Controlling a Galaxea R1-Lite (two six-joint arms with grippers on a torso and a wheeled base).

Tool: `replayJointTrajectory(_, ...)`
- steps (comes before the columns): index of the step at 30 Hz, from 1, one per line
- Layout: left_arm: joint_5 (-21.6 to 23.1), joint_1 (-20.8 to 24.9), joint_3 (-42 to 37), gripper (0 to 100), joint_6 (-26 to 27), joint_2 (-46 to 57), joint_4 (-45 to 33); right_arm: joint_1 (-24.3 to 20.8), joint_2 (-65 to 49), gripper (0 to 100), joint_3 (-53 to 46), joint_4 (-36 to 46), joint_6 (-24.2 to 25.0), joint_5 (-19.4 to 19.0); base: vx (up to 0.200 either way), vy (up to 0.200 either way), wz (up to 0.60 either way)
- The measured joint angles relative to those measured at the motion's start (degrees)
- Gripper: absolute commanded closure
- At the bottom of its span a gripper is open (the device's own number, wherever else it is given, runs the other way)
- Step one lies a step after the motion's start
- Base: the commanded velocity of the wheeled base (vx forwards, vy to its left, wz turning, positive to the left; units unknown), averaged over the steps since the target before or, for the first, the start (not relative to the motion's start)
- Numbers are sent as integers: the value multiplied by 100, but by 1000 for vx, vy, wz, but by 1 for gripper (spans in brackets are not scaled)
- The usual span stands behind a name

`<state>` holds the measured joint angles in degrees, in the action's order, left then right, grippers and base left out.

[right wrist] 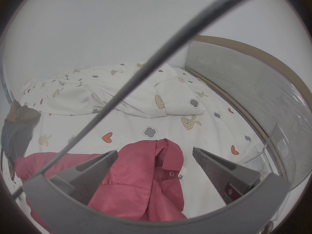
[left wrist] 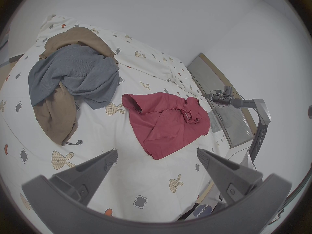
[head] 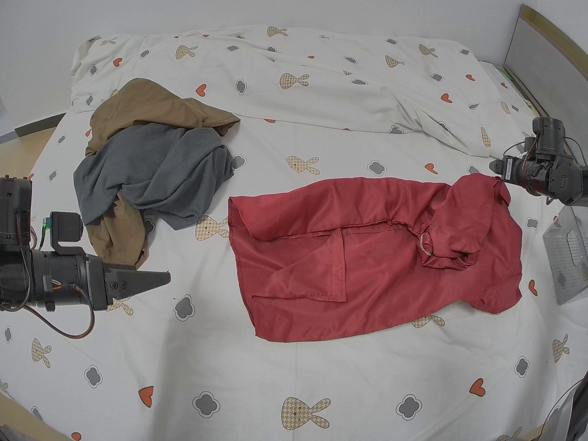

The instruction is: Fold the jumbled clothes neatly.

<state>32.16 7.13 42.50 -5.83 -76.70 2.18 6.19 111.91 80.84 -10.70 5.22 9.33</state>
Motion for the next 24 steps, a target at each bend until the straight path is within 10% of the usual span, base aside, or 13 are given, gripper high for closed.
replayJointTrajectory(14, 0, -2, -27, 0, 6, 27, -2, -1779, -601, 0, -2166, -84, -5, 405, 0, 0, 0)
replayJointTrajectory(24, 0, -2, -61, 0, 4, 91, 0, -2146, -157, 0, -2387, -623, -410, 901, 0, 0, 0)
